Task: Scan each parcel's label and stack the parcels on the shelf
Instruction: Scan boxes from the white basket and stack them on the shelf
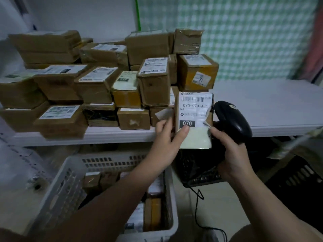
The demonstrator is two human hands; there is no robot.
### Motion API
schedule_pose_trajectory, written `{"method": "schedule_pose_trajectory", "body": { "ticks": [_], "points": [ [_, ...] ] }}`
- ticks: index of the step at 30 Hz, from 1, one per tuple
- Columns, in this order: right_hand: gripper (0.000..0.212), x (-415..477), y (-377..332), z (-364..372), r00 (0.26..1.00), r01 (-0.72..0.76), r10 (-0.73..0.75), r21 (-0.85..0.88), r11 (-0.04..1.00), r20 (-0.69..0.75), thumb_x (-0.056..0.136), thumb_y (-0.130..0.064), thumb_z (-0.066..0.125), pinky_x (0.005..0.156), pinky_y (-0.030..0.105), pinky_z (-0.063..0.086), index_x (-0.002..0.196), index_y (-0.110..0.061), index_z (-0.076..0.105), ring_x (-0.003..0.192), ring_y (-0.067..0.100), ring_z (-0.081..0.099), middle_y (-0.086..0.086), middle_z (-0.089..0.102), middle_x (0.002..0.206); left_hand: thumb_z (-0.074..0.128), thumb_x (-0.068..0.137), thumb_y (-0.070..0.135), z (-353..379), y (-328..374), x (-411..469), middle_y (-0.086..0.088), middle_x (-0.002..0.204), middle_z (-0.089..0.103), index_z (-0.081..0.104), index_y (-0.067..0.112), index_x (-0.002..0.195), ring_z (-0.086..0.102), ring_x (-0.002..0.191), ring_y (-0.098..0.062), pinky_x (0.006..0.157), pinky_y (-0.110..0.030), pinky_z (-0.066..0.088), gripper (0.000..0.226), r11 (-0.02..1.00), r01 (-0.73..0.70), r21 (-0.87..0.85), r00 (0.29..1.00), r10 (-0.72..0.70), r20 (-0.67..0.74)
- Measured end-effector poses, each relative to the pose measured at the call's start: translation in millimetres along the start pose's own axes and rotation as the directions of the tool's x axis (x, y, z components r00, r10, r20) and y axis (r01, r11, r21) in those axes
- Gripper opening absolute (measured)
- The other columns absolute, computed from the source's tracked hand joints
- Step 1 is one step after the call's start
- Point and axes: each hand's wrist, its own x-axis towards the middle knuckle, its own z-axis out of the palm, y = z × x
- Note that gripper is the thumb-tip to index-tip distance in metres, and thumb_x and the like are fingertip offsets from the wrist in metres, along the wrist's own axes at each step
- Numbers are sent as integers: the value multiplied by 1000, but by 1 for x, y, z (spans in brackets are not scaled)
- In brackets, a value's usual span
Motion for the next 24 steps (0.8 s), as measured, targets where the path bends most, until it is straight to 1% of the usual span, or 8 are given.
{"method": "schedule_pose_trajectory", "body": {
  "ticks": [3,5,7,10,12,14,18,24],
  "points": [
    [40,21,-14,-16,999,-46,46,8,999,-15,81,-10,65,89,41,54,121,-5,64,104,28,68,14,72,111,56,91,48,19,9,27,15,141,40,25,37,146,40,126,6,106,-19,32,64,997,-64,36,994,61,86],
    [36,38,-18,-24,994,-105,105,-24,994,3,86,-10,64,87,41,53,122,-9,64,104,27,69,13,72,112,64,86,46,27,12,35,17,147,30,4,38,150,33,133,-2,108,-25,31,87,991,-96,93,986,82,142],
    [31,57,-15,-32,989,-149,148,-69,986,-21,88,-13,65,80,39,54,118,-12,66,100,26,71,11,73,107,67,85,43,30,11,45,7,157,12,-3,43,149,25,140,-12,110,-29,31,94,937,-167,306,976,113,184],
    [18,78,-2,-38,981,-151,131,-136,979,-146,87,-12,68,66,30,55,105,-14,70,82,20,73,3,76,88,59,94,27,34,6,60,2,158,3,23,33,150,24,143,-24,113,-37,33,67,758,-289,585,956,195,219],
    [11,86,5,-37,974,-123,82,-195,973,-209,85,-11,71,56,23,52,96,-15,70,69,13,70,-2,74,73,53,96,18,37,2,68,-3,155,16,36,25,146,34,136,-28,107,-41,40,54,697,-316,644,949,239,206],
    [9,91,10,-36,971,-100,40,-248,964,-237,84,-9,72,57,22,51,90,-16,70,66,9,68,-3,72,71,51,97,16,38,2,75,-8,146,31,42,22,143,42,126,-28,96,-42,47,47,638,-318,701,944,282,171],
    [11,97,13,-37,975,-93,37,-253,963,-221,83,-9,73,76,30,55,93,-15,71,83,17,70,2,74,84,55,95,19,36,5,89,-9,116,47,57,14,126,47,105,-29,83,-42,46,31,487,-324,811,906,405,119],
    [9,105,15,-35,989,-114,89,-221,969,-121,87,-11,69,74,26,52,94,-17,71,89,15,70,1,74,89,69,83,15,32,-3,104,-10,95,57,67,10,99,53,87,-31,74,-40,41,16,324,-288,901,835,545,71]
  ]
}}
